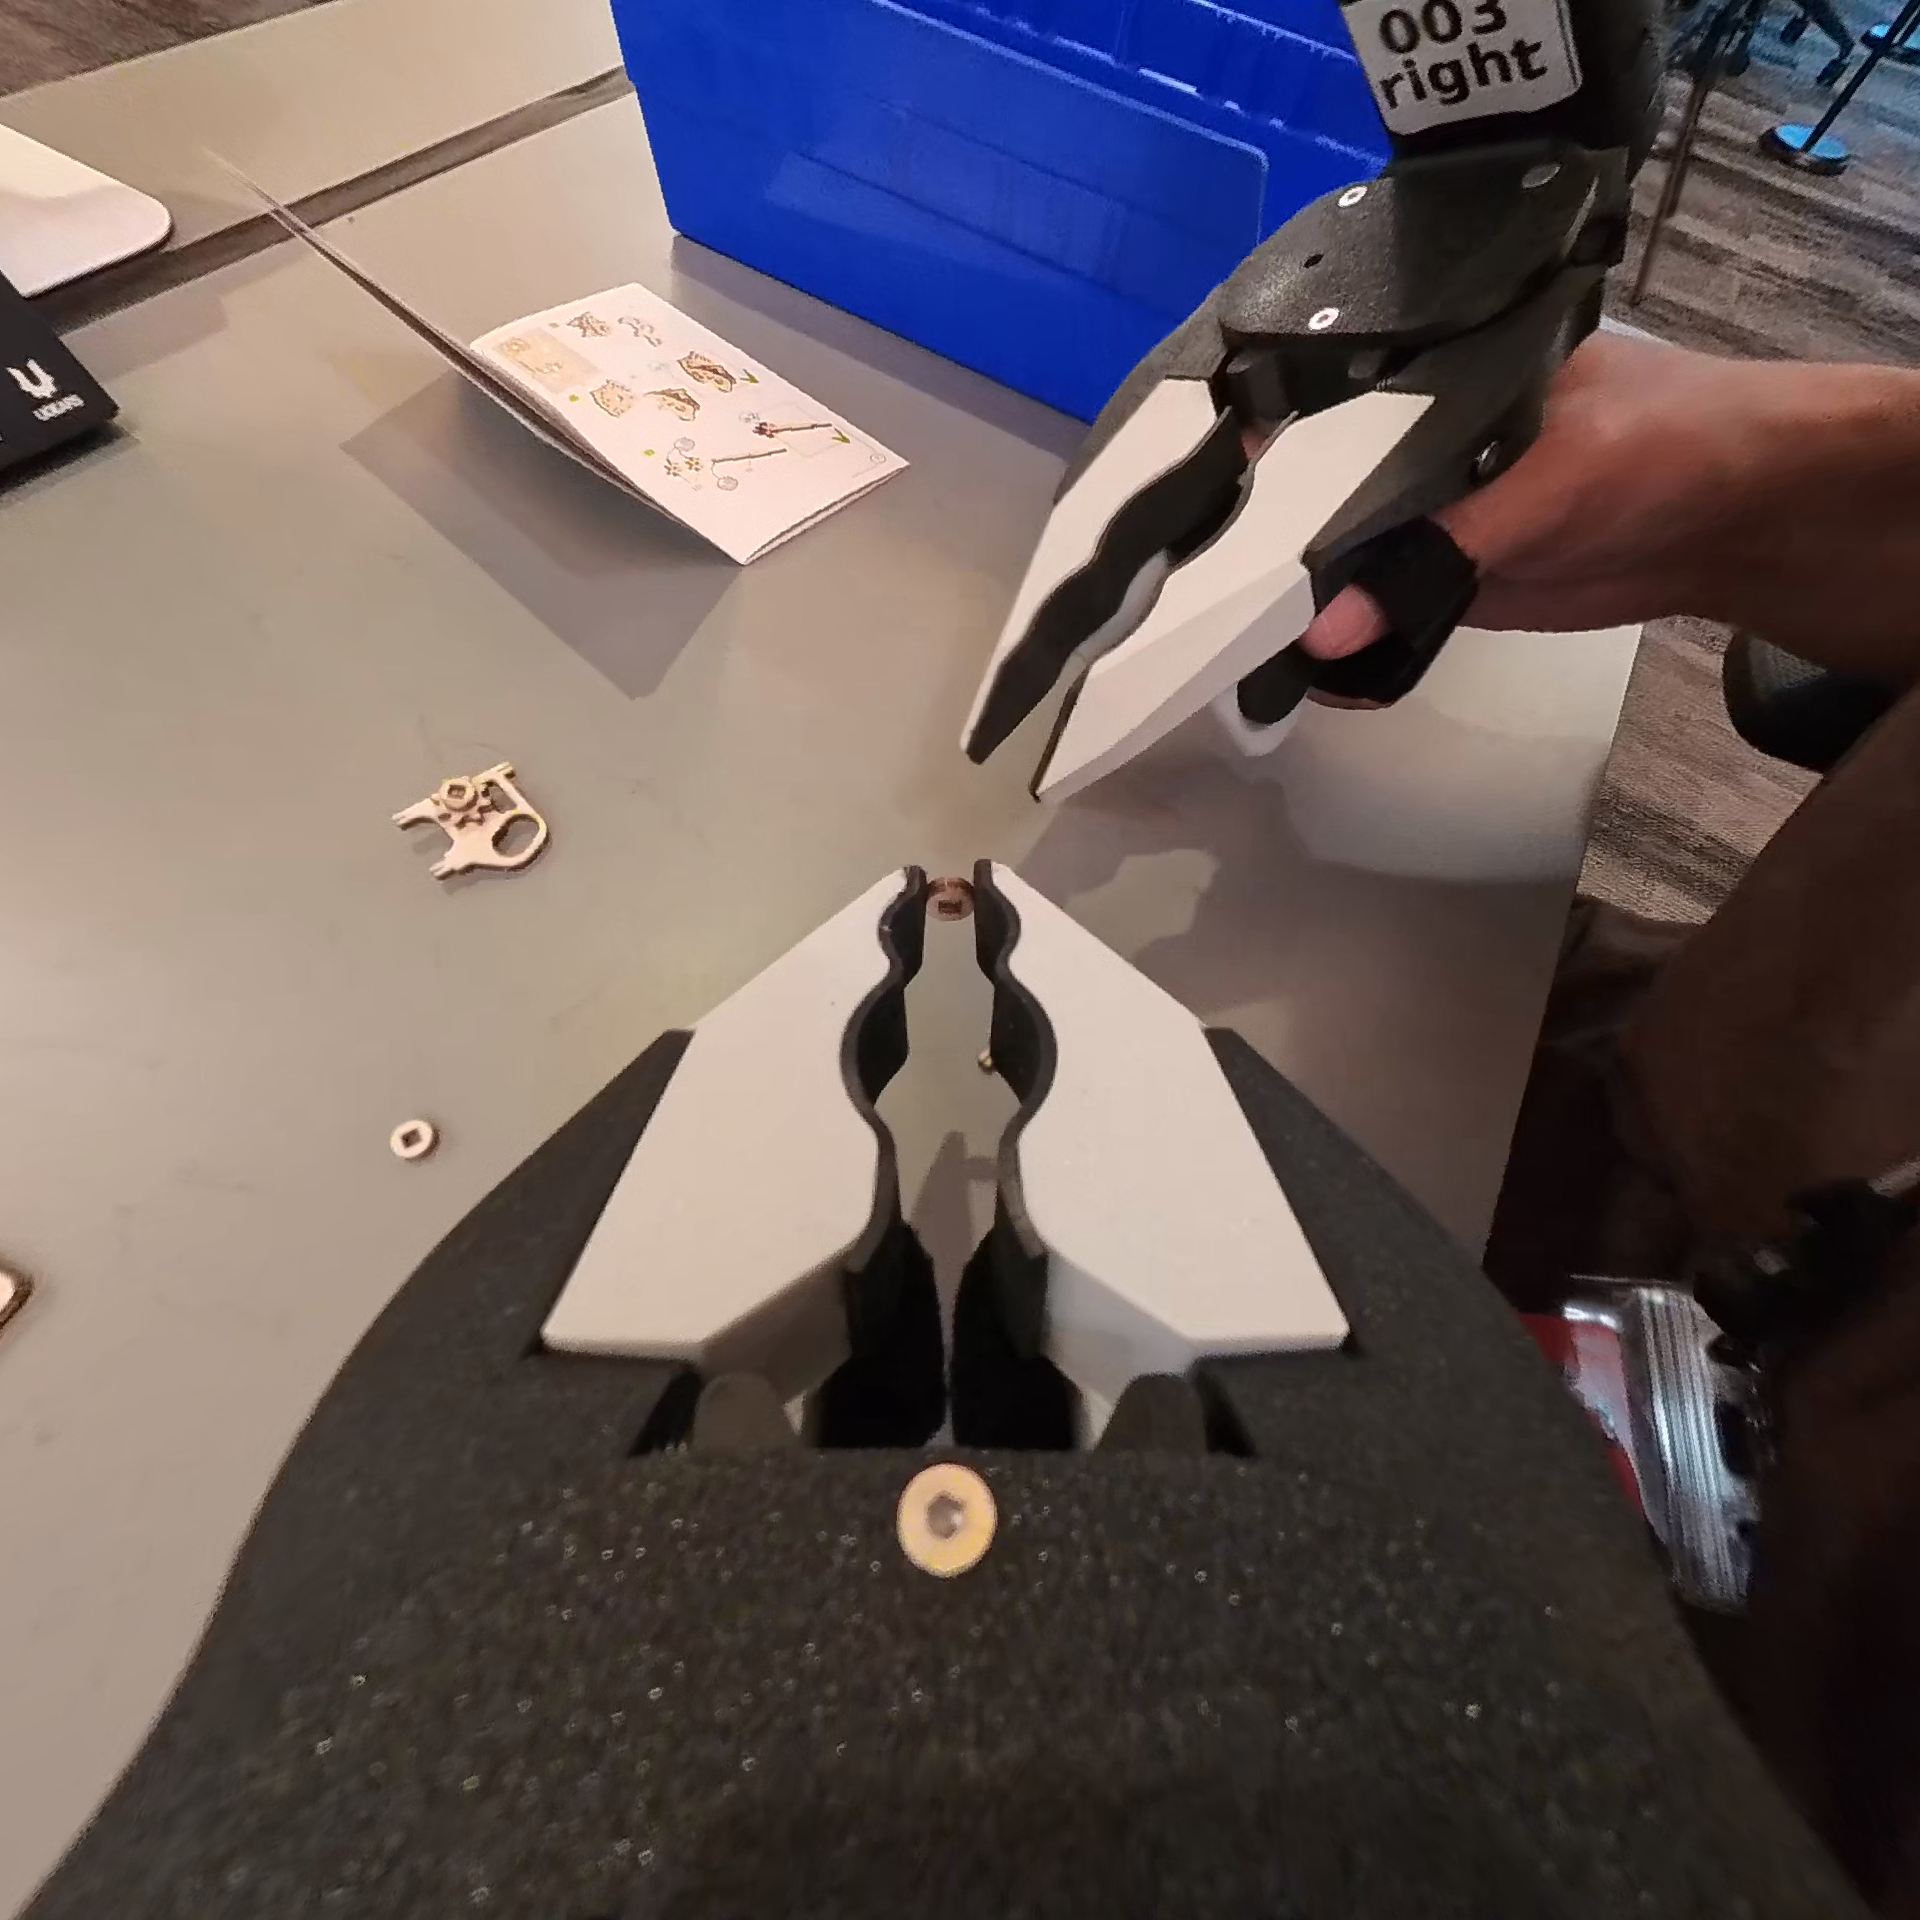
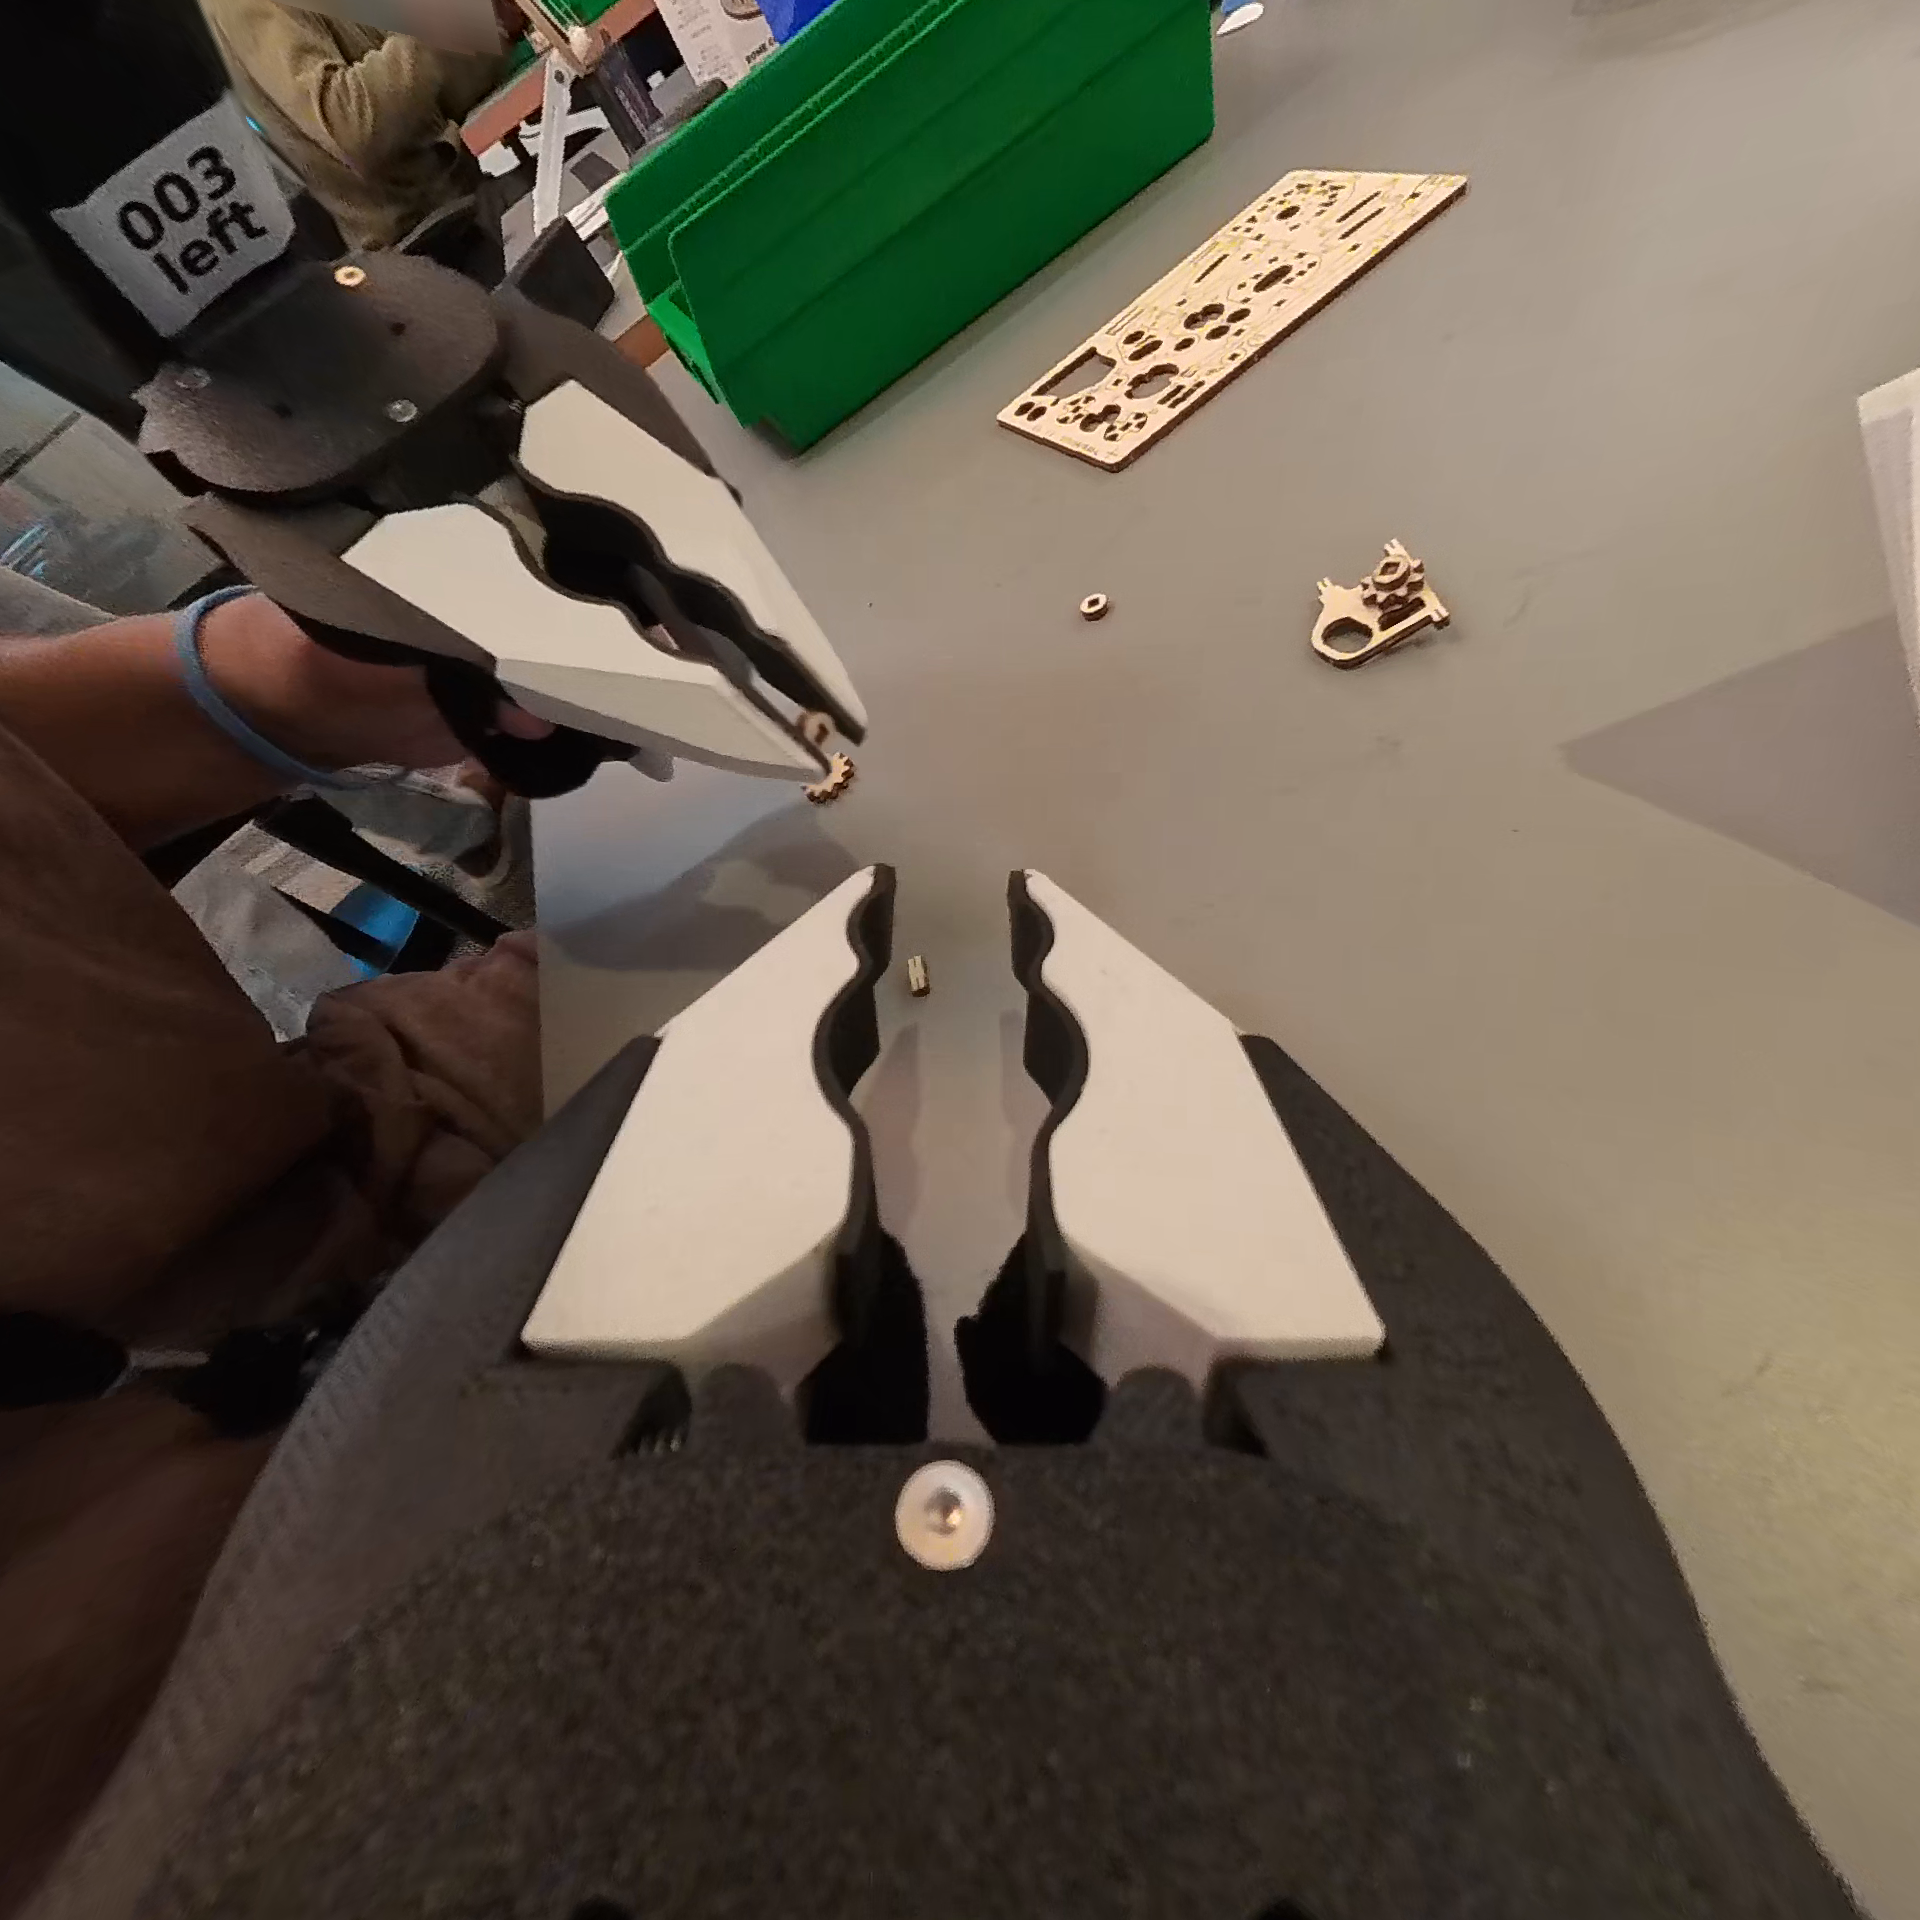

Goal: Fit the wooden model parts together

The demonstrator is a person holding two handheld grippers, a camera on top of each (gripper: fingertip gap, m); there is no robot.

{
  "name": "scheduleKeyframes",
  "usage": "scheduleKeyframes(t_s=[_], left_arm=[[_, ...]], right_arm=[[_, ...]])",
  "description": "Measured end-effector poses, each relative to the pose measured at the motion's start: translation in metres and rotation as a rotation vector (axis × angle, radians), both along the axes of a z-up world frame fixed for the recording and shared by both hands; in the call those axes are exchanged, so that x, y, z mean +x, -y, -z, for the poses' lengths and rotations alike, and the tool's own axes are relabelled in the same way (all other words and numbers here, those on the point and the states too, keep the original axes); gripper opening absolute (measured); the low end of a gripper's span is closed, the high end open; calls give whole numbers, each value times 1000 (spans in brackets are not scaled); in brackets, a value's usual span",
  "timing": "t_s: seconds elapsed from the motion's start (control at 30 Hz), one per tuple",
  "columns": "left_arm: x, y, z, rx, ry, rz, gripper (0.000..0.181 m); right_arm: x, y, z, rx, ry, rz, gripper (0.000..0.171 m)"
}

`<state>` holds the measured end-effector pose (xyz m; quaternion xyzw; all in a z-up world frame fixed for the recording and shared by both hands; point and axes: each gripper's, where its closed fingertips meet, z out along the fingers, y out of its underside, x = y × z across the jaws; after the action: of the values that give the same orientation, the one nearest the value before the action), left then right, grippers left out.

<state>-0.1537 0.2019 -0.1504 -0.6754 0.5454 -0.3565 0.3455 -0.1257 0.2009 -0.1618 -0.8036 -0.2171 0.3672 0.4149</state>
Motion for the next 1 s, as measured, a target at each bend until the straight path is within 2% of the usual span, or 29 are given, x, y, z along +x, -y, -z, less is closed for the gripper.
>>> scheduleKeyframes(t_s=[0.43,0.67,0.73,0.83,0.9,1.0], left_arm=[[41,-11,11,21,-54,63,7],[47,-13,10,70,-53,85,7],[46,-8,1,115,-19,130,7],[42,4,-21,196,59,216,7],[36,11,-32,267,91,251,7],[27,21,-42,374,114,275,7]], right_arm=[[13,-3,-13,-13,-123,29,22],[16,-4,-16,-18,-167,27,22],[21,-6,-23,-33,-232,43,21],[19,1,-42,-137,-449,-24,15],[12,7,-51,-210,-586,-92,15],[-9,23,-55,-305,-665,-217,17]])
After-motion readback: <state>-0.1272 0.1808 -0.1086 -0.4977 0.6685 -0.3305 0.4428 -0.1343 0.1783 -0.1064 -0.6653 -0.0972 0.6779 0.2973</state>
